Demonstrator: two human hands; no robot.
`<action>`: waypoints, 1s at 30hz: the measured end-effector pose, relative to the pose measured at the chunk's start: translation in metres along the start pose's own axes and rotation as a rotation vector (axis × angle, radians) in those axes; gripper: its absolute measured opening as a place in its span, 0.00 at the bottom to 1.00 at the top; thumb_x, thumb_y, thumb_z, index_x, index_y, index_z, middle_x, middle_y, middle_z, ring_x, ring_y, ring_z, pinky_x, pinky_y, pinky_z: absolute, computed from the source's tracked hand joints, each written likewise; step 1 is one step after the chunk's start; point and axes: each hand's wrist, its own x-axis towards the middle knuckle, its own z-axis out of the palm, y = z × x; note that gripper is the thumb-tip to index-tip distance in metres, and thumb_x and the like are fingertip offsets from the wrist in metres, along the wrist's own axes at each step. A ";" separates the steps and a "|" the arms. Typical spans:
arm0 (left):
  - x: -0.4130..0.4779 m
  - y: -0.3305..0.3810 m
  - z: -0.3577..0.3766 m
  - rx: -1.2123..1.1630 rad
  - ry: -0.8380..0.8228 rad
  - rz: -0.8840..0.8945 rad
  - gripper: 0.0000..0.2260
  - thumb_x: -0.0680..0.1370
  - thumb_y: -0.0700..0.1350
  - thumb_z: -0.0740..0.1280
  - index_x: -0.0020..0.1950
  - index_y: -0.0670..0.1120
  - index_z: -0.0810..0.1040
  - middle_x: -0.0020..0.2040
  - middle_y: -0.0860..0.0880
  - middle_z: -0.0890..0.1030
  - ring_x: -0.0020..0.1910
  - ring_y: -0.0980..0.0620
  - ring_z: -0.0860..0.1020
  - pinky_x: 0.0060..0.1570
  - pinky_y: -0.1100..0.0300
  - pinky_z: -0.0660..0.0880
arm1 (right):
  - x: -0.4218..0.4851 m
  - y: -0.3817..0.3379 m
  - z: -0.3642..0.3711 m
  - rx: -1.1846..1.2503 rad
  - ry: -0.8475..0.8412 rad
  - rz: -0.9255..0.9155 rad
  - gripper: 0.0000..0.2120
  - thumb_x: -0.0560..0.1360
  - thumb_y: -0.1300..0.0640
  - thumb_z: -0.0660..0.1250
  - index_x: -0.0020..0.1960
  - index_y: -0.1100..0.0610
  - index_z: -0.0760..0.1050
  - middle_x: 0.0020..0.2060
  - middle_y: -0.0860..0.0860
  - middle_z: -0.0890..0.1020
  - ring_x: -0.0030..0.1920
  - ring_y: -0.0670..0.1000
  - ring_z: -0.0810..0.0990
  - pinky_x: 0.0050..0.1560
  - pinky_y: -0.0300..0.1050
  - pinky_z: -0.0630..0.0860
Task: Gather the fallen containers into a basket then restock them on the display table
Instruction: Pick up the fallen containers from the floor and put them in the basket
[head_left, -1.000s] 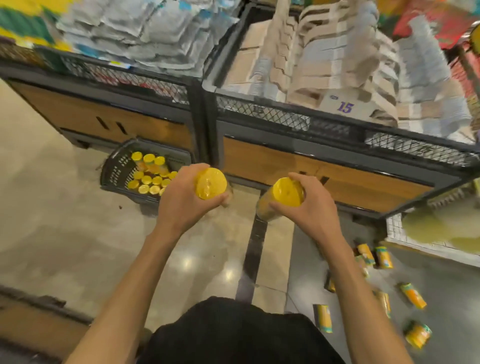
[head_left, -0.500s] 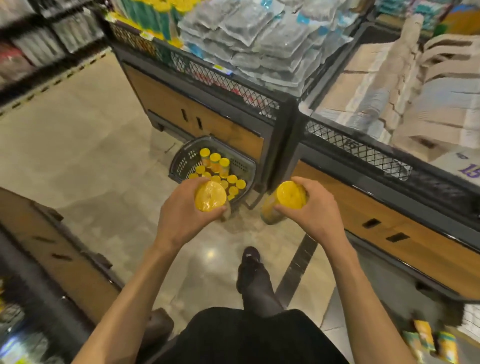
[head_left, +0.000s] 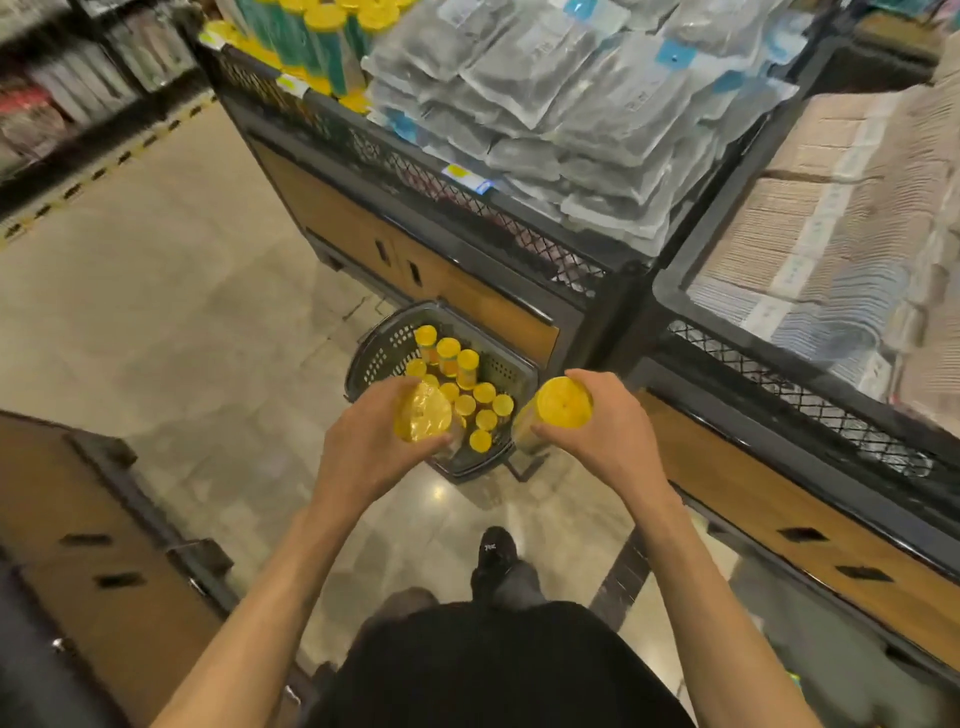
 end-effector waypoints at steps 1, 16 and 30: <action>0.011 0.000 0.002 0.008 -0.015 -0.004 0.33 0.67 0.65 0.74 0.68 0.55 0.71 0.63 0.54 0.77 0.59 0.51 0.76 0.52 0.50 0.77 | 0.011 -0.002 0.000 -0.008 -0.025 -0.003 0.31 0.65 0.38 0.77 0.63 0.44 0.71 0.57 0.45 0.74 0.52 0.44 0.72 0.50 0.45 0.73; 0.191 -0.066 0.079 0.137 -0.453 0.177 0.34 0.67 0.59 0.77 0.68 0.51 0.70 0.63 0.51 0.76 0.62 0.50 0.75 0.54 0.52 0.75 | 0.116 0.017 0.094 -0.066 -0.107 0.258 0.35 0.67 0.45 0.78 0.69 0.50 0.68 0.62 0.50 0.73 0.60 0.53 0.75 0.53 0.50 0.76; 0.326 -0.190 0.271 0.125 -0.663 0.357 0.31 0.66 0.53 0.80 0.64 0.47 0.72 0.61 0.45 0.73 0.58 0.43 0.75 0.56 0.49 0.74 | 0.243 0.106 0.298 0.012 -0.107 0.436 0.32 0.67 0.50 0.79 0.68 0.52 0.71 0.64 0.55 0.68 0.58 0.58 0.77 0.53 0.50 0.75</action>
